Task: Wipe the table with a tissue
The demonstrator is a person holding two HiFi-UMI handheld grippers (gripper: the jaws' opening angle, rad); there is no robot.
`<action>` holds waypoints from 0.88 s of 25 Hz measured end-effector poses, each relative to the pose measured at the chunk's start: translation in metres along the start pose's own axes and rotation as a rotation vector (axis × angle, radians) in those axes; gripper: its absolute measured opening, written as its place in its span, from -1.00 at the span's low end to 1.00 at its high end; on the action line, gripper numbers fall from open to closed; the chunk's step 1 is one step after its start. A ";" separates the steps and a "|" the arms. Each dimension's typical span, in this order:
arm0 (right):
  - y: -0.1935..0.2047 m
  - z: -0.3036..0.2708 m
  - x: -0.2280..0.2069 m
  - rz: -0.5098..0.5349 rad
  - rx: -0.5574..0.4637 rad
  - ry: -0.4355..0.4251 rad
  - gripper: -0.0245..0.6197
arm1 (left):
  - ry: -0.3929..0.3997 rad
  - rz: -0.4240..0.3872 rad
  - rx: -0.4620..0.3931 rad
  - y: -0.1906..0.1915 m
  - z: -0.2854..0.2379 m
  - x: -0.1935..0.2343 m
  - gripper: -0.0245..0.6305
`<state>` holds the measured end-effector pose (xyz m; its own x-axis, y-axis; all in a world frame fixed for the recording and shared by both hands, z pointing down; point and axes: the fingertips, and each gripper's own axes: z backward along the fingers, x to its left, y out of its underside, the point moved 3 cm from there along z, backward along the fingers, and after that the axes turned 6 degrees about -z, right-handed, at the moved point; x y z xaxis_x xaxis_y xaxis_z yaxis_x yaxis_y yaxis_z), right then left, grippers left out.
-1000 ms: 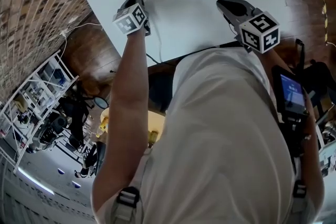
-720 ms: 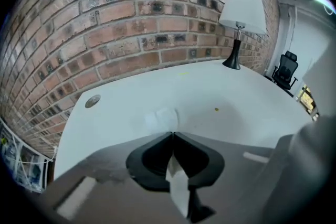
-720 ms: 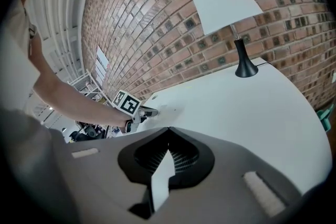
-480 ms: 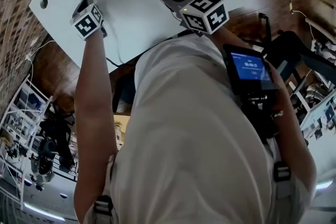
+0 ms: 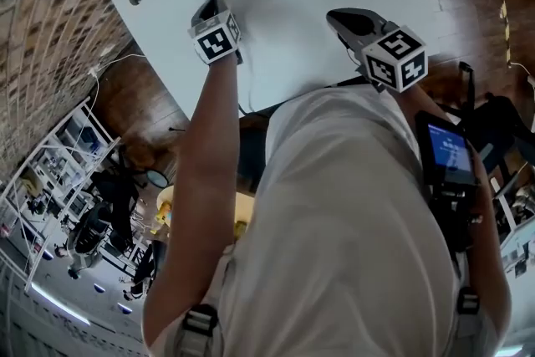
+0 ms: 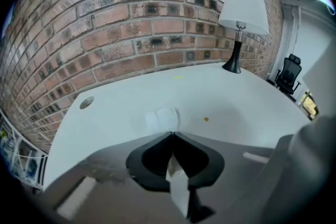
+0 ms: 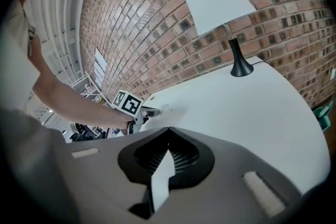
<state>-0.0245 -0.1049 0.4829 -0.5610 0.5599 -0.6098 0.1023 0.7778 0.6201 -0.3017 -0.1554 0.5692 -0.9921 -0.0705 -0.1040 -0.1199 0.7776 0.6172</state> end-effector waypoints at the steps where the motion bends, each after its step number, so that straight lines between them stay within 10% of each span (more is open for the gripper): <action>1: -0.001 -0.001 0.000 -0.002 0.000 -0.001 -0.90 | 0.024 -0.002 -0.009 -0.002 -0.001 -0.004 -0.88; 22: -0.018 0.017 -0.033 -0.032 -0.021 0.005 -0.90 | 0.223 -0.022 -0.048 -0.055 -0.029 -0.100 -0.88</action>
<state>0.0064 -0.1326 0.4832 -0.5680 0.5337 -0.6266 0.0676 0.7890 0.6107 -0.1967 -0.2090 0.5686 -0.9723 -0.2277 0.0534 -0.1384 0.7444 0.6533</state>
